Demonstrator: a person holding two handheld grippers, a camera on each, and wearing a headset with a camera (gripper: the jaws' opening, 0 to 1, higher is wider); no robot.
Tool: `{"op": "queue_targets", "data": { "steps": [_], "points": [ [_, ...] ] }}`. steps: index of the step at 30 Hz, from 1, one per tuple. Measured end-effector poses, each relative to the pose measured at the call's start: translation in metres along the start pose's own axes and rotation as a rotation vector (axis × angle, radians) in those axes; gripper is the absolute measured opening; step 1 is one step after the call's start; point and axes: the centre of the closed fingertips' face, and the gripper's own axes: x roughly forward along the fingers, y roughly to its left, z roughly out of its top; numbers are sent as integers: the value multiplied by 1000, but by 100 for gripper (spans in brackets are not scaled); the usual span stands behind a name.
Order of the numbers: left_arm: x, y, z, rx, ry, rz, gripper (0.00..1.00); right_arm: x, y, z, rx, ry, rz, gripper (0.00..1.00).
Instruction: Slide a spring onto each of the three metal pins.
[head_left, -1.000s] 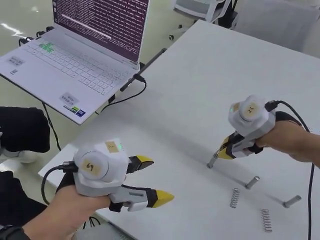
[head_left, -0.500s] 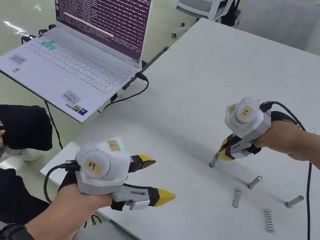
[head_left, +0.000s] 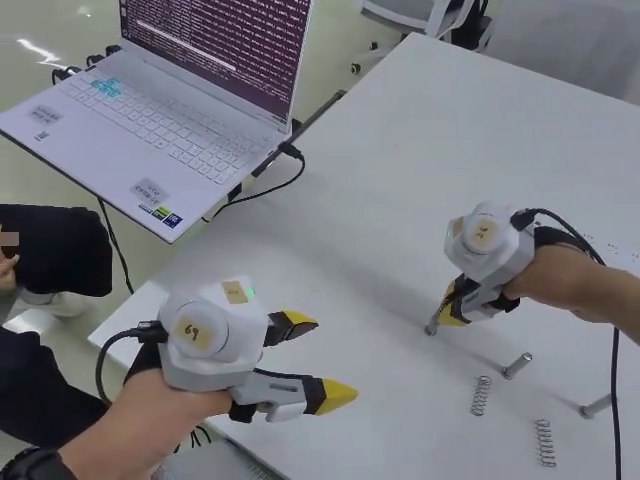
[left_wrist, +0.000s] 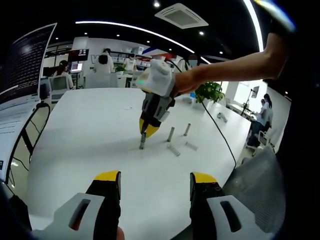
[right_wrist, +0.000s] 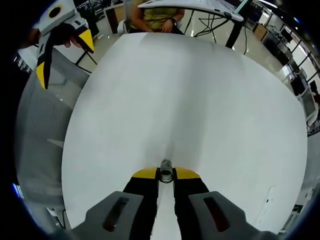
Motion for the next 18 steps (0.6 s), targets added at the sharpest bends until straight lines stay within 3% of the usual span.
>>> {"op": "queue_targets", "data": {
  "steps": [18],
  "points": [
    [-2, 3, -2, -4, 6, 9, 51, 18, -3, -7, -13, 39, 20, 9]
  ]
}}
